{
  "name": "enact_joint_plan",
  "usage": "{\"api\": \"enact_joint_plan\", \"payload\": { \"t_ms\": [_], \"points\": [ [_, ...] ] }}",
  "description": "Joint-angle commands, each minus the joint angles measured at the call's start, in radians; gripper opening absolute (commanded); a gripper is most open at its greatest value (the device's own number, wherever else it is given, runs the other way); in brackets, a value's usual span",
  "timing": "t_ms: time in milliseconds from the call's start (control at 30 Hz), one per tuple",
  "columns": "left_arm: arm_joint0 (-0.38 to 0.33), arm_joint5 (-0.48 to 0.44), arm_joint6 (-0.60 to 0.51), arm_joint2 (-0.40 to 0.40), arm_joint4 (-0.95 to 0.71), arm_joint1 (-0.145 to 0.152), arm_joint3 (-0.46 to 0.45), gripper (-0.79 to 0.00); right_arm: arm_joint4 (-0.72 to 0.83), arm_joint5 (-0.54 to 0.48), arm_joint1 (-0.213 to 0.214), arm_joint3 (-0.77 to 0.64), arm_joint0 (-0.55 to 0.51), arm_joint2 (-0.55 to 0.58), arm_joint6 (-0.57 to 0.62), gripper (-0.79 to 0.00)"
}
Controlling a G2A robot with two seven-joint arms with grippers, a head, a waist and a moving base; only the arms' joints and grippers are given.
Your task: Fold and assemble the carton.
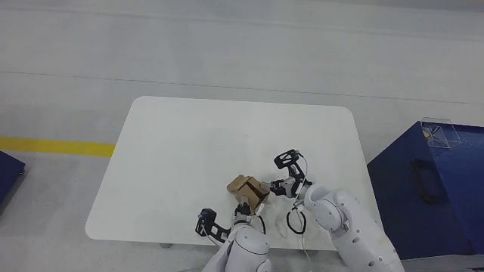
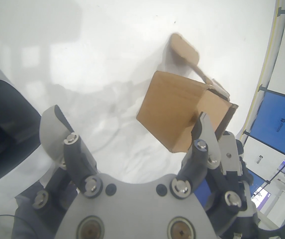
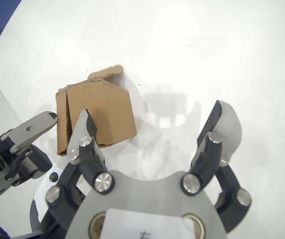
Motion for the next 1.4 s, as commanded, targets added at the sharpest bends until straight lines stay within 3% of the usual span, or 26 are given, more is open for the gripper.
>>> {"api": "enact_joint_plan", "payload": {
  "t_ms": [0, 133, 400, 567, 767, 1000, 1100, 1367],
  "points": [
    [0.01, -0.022, 0.022, 0.004, -0.016, 0.005, -0.034, 0.0, 0.008, 0.002, 0.0, 0.0, 0.0, 0.007, 0.001, 0.0],
    [0.037, -0.108, 0.063, 0.027, -0.029, 0.026, -0.136, 0.0, 0.061, -0.007, 0.003, -0.013, -0.013, 0.038, 0.002, 0.0],
    [0.039, -0.129, 0.055, 0.022, -0.036, 0.029, -0.147, 0.0, 0.121, -0.007, 0.006, -0.024, -0.021, 0.064, 0.047, 0.0],
    [0.042, -0.276, -0.11, -0.133, -0.1, 0.044, -0.155, 0.0, 0.178, -0.039, 0.011, -0.048, -0.058, 0.107, 0.002, 0.0],
    [0.09, -0.493, -0.39, -0.233, -0.041, 0.077, -0.137, 0.0, 0.201, -0.069, 0.013, -0.05, -0.077, 0.106, 0.011, 0.0],
    [0.09, -0.493, -0.39, -0.233, -0.041, 0.077, -0.137, 0.0, 0.127, -0.029, 0.006, -0.033, -0.055, 0.044, 0.004, 0.0],
    [0.076, -0.54, -0.313, -0.244, 0.045, 0.078, -0.084, 0.0, 0.089, -0.005, 0.001, -0.026, -0.052, 0.018, -0.02, 0.0],
    [0.043, -0.657, -0.36, -0.264, 0.026, 0.073, 0.043, 0.0, 0.031, 0.035, -0.008, 0.002, -0.041, -0.026, -0.059, 0.0]
  ]
}}
